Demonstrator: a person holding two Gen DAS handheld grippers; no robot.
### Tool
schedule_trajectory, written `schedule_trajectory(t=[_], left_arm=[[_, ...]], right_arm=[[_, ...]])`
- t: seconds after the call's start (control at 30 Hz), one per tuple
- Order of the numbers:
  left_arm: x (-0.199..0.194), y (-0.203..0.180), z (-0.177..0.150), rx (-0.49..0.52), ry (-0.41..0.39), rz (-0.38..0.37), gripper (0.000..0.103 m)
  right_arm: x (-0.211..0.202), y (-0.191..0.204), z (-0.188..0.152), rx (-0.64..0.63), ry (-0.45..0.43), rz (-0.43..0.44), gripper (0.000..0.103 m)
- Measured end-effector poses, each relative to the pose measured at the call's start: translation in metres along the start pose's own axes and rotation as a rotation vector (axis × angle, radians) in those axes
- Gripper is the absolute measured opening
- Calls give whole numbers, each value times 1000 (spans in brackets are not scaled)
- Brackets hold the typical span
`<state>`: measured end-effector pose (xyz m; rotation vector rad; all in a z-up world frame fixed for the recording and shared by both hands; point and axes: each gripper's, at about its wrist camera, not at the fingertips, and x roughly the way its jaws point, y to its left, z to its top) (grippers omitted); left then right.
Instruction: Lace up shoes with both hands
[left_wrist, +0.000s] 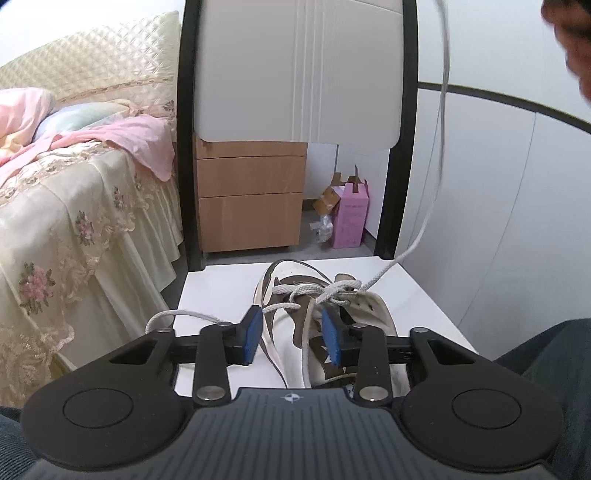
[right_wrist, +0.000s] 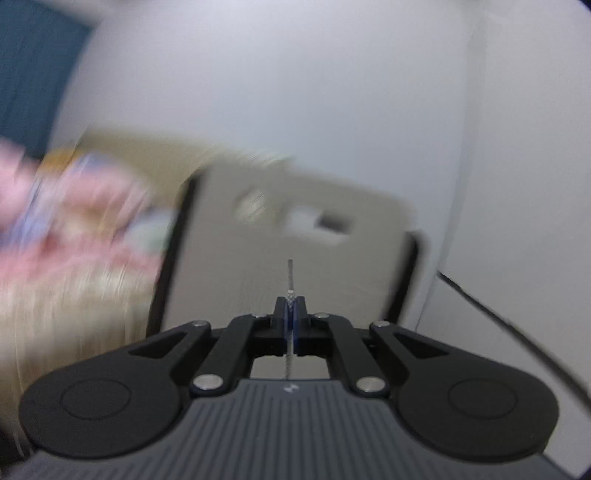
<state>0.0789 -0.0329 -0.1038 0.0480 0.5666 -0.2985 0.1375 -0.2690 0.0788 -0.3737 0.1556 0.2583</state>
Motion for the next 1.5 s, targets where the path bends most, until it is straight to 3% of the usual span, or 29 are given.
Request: schedule_trajectory(t=[0.1,0.37,0.57,0.67,0.83,1.07,1.37,1.5], left_arm=[[3,1,-1,3,15,4,28],[9,29,-5,-228,37,-57,22],[13,53,-8,-415,56,-106,21],[16,68,-11,-533,70,-138,21],[20,79,-12,-616,79,-149,21],[19,81,-13,-633,79,-137,21],[23,87,-14,-663,89,-140,22],[24,89,-13,-672,91,-142,22]], right_arm=[[16,34,-35,-65,112,93,3],[46,110,-100,-241,383,339,3],[62,151,-123,-359,506,455,3],[65,160,-125,-390,532,477,3],[72,167,-118,-433,594,525,3],[93,182,-114,-469,704,567,4],[121,175,-109,-304,884,575,4],[126,175,-109,-292,917,596,4]])
